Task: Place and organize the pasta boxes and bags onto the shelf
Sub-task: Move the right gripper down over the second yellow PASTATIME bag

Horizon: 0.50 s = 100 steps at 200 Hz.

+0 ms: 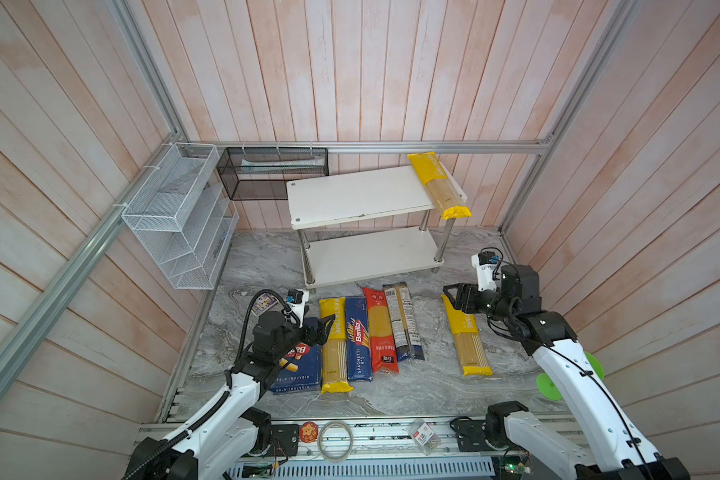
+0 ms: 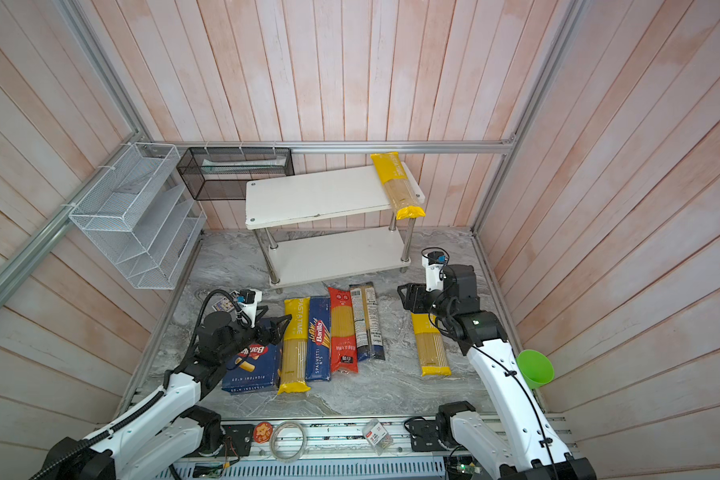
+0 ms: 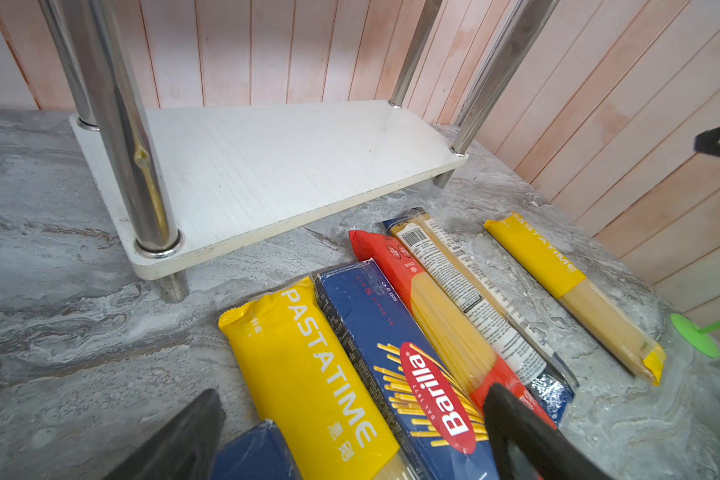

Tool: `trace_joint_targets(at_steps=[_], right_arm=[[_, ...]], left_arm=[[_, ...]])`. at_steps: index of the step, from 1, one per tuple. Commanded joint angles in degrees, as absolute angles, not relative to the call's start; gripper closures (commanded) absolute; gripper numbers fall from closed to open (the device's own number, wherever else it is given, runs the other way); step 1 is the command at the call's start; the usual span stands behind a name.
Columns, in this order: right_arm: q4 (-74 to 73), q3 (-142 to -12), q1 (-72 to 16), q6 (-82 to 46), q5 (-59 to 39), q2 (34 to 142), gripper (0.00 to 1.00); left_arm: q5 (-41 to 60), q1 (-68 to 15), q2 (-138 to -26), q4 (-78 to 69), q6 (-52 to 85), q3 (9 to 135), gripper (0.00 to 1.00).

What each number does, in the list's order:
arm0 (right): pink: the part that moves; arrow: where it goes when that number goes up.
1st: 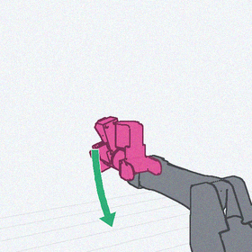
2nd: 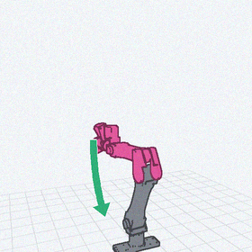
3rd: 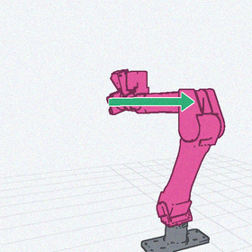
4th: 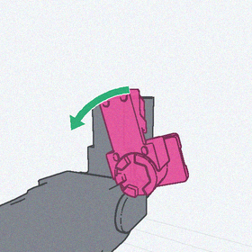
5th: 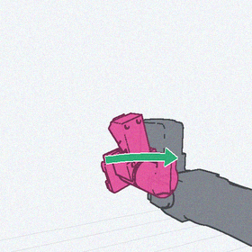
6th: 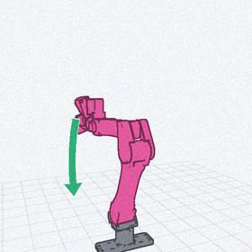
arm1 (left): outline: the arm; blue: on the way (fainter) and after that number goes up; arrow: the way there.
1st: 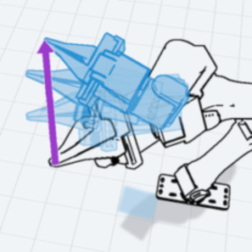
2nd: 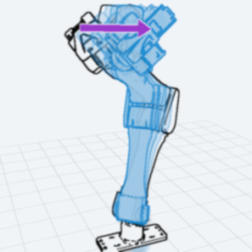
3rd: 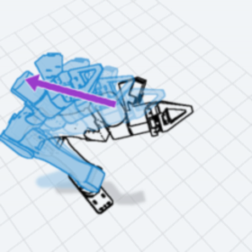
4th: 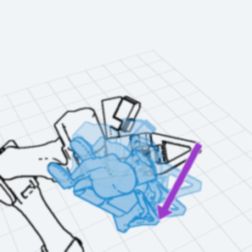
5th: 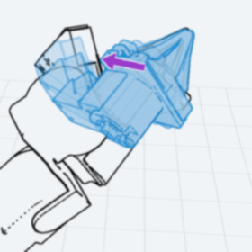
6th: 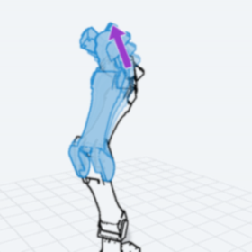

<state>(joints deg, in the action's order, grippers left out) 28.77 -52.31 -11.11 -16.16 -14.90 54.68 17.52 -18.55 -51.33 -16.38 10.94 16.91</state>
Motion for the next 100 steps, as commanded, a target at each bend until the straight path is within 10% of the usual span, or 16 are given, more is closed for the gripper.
trace_joint_targets(at_steps=[1, 100], right_arm=[[29.71, -50.47, -11.54, -18.15, -8.47, 53.28, 0.31], [28.89, -43.24, -12.83, -24.42, 6.71, 60.22, 0.22]], left_arm=[[17.46, -18.70, -50.28, -20.86, 12.62, 13.18, 0.00], [16.04, -18.72, -51.97, -21.53, 13.36, 12.54, 0.00]])
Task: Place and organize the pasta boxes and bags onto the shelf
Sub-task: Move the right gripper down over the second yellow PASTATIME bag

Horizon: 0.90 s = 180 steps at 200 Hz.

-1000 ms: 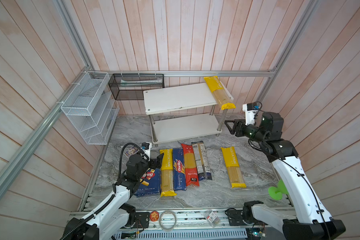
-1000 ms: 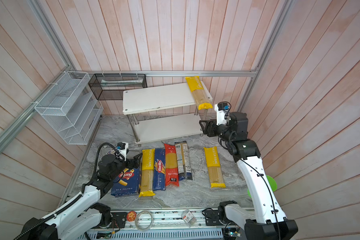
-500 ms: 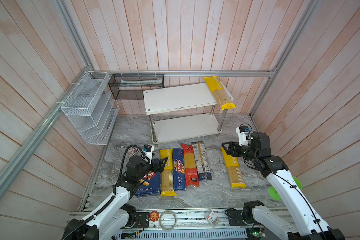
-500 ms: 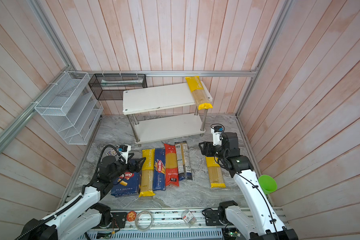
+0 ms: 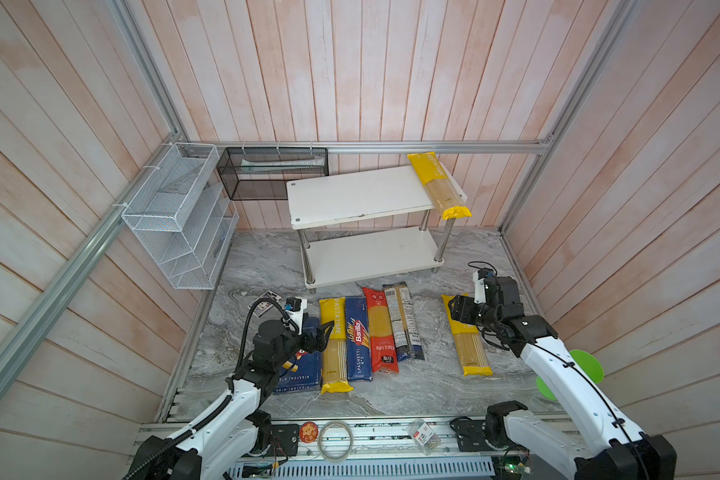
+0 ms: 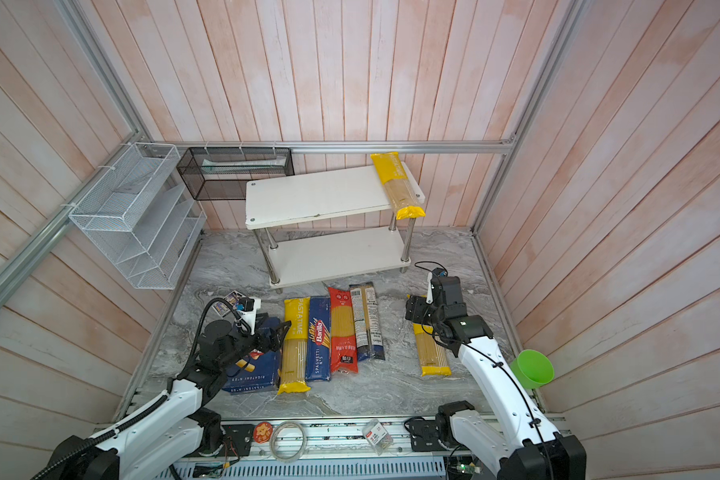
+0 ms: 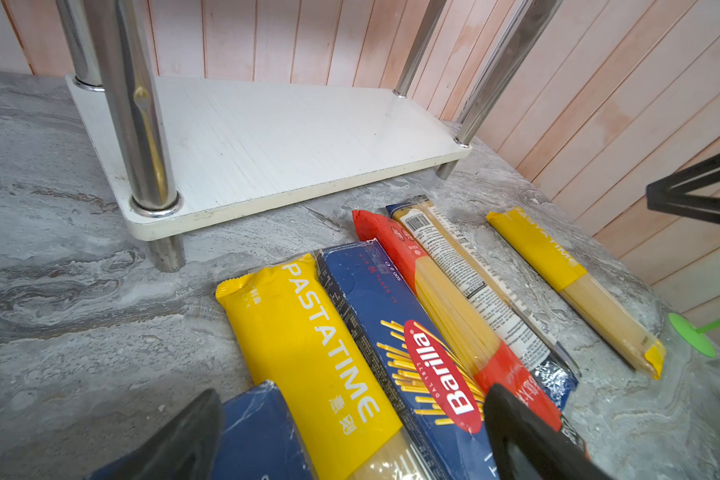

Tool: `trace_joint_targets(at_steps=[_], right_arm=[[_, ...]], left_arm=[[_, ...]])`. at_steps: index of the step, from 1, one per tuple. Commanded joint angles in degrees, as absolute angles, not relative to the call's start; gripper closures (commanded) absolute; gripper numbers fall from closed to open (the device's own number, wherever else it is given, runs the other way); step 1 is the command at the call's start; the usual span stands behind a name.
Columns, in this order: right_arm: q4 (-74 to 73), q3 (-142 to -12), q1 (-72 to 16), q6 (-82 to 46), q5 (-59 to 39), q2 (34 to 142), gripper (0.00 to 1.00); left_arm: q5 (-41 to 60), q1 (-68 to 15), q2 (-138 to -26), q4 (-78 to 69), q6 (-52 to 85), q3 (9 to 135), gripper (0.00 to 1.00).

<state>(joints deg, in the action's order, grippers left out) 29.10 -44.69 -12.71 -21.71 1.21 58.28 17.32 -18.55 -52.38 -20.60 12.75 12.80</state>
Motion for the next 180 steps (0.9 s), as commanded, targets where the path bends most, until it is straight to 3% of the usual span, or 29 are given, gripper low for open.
trace_joint_targets(at_steps=[1, 37, 82, 180], right_arm=[[28.73, -43.15, -12.83, -24.43, 6.61, 60.34, 0.22], [22.58, -37.85, -11.66, -26.74, 1.11, 63.09, 0.21], [21.56, -36.30, -9.58, -24.53, 5.01, 66.83, 0.20], [15.30, -33.14, -4.27, -23.48, -1.22, 71.18, 0.20]], left_arm=[[16.06, -18.72, -51.91, -21.62, 13.36, 12.51, 0.00], [18.19, -18.72, -51.95, -21.86, 12.79, 12.45, 0.01], [19.99, -18.72, -52.21, -22.15, 11.89, 13.08, 0.00], [22.48, -18.72, -52.03, -22.65, 11.79, 13.07, 0.00]])
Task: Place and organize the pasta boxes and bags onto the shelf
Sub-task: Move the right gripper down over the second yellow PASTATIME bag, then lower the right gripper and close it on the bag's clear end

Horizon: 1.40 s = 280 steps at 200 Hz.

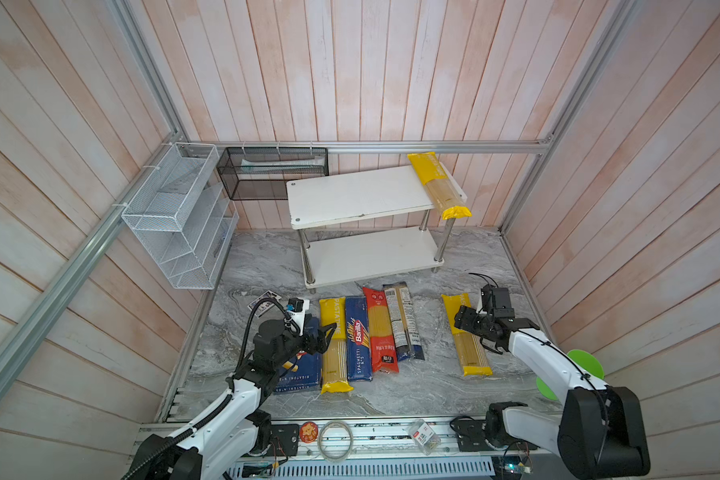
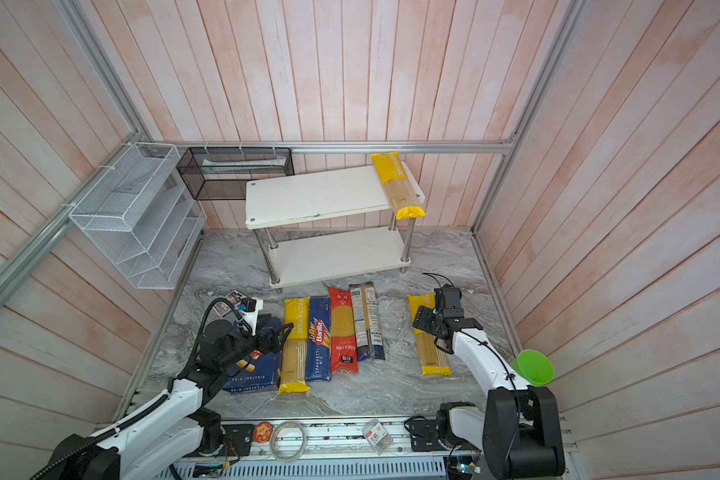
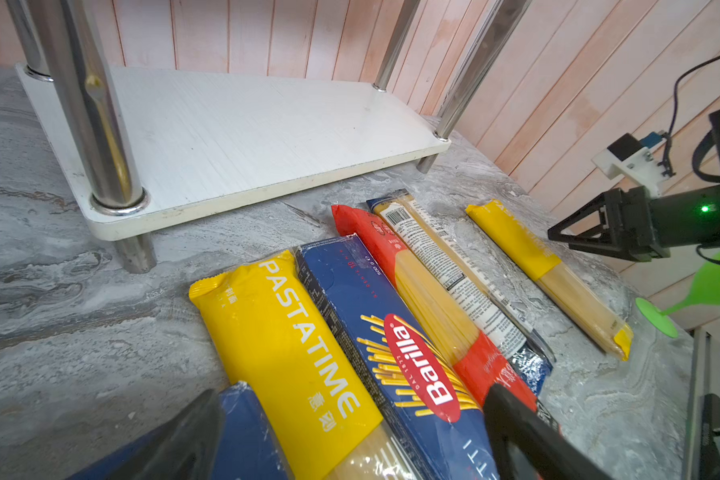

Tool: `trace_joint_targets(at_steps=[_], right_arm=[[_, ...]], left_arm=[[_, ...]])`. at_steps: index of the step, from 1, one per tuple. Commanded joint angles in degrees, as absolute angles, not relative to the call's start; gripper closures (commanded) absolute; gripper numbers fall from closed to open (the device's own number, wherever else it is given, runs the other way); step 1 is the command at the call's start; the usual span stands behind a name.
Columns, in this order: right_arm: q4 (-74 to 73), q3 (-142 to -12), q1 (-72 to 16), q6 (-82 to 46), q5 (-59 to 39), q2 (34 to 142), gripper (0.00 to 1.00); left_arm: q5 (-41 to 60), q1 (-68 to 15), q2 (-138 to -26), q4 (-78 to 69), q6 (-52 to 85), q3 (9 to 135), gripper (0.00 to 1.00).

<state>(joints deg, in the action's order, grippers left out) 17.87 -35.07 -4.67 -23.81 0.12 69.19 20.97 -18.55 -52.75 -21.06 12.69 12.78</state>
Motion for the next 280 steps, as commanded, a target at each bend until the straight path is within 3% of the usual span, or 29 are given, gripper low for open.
trace_joint_targets(at_steps=[1, 61, 136, 175, 229, 280], right_arm=[[15.16, -33.09, -4.24, -23.47, -1.23, 71.32, 0.20], [14.81, -32.43, -4.21, -22.80, -7.34, 74.05, 0.20], [15.30, -26.22, -9.96, -32.33, -9.24, 61.08, 0.21], [19.60, -28.18, -12.83, -33.57, -3.04, 60.85, 0.21], [18.44, -30.11, -12.02, -33.13, 13.57, 60.91, 0.16], [12.59, -26.81, -7.96, -31.49, 3.60, 64.10, 0.15]], left_arm=[[22.49, -18.76, -52.03, -22.66, 11.78, 13.08, 0.00], [23.06, -18.76, -52.49, -22.85, 11.87, 13.17, 0.00], [23.25, -18.76, -53.14, -23.32, 12.12, 13.15, 0.00], [23.40, -18.79, -52.90, -23.40, 12.26, 13.03, 0.00], [23.03, -18.81, -52.73, -23.02, 12.07, 13.09, 0.00], [22.68, -18.78, -52.48, -22.94, 12.05, 12.96, 0.00]])
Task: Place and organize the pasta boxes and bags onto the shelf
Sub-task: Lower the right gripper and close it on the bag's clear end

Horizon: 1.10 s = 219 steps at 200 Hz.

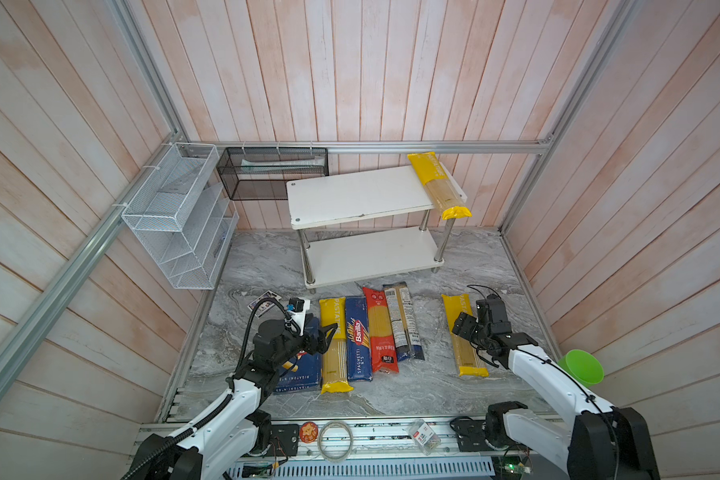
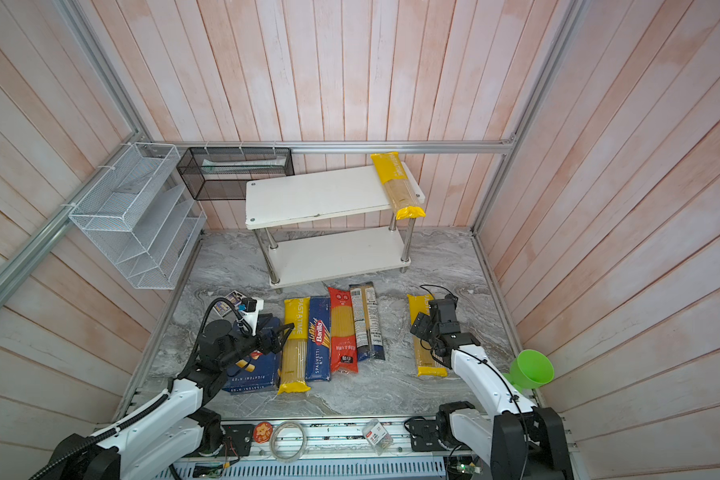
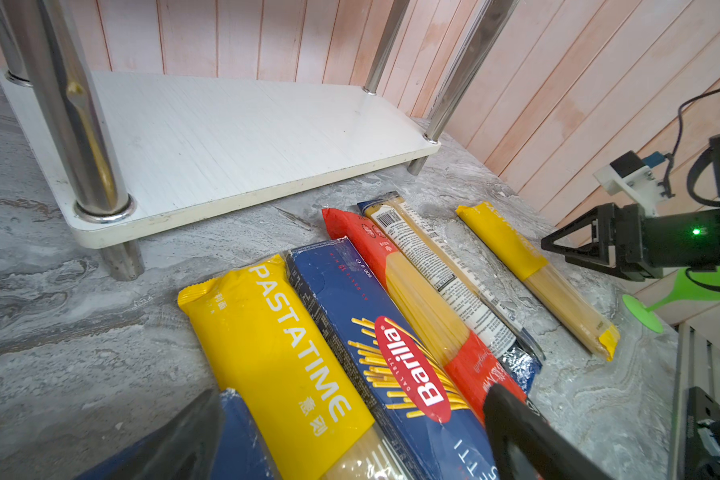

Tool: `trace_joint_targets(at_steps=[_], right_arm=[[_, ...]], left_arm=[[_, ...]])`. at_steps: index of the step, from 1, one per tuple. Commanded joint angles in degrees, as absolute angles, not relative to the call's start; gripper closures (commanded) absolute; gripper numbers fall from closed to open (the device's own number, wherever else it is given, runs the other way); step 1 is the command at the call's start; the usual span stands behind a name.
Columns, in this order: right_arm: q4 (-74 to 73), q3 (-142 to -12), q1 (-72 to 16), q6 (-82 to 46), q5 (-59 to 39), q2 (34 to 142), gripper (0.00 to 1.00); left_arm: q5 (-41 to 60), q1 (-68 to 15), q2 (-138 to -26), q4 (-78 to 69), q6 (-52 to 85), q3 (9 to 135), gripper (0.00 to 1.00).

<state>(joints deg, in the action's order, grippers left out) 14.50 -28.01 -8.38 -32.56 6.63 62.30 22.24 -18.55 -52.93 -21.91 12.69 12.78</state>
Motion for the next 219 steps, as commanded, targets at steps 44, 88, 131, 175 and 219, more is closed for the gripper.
trace_joint_targets(at_steps=[44, 88, 131, 175, 219], right_arm=[[12.17, -27.06, -8.01, -29.87, -2.75, 67.21, 0.15], [10.86, -25.23, -12.51, -31.81, -4.91, 65.07, 0.15], [15.72, -27.94, -19.34, -34.61, 4.46, 65.78, 0.16], [20.84, -30.30, -19.62, -36.28, 10.68, 65.72, 0.14], [14.93, -28.11, -22.11, -40.84, 10.02, 64.42, 0.08]], left_arm=[[22.82, -18.78, -52.65, -22.95, 12.08, 13.07, 0.00], [22.89, -18.81, -52.89, -23.03, 12.13, 13.15, 0.00], [22.88, -18.77, -52.98, -23.05, 12.17, 13.10, 0.00], [22.94, -18.83, -52.92, -23.14, 12.16, 13.10, 0.00], [22.93, -18.87, -53.17, -23.12, 12.15, 13.10, 0.00]])
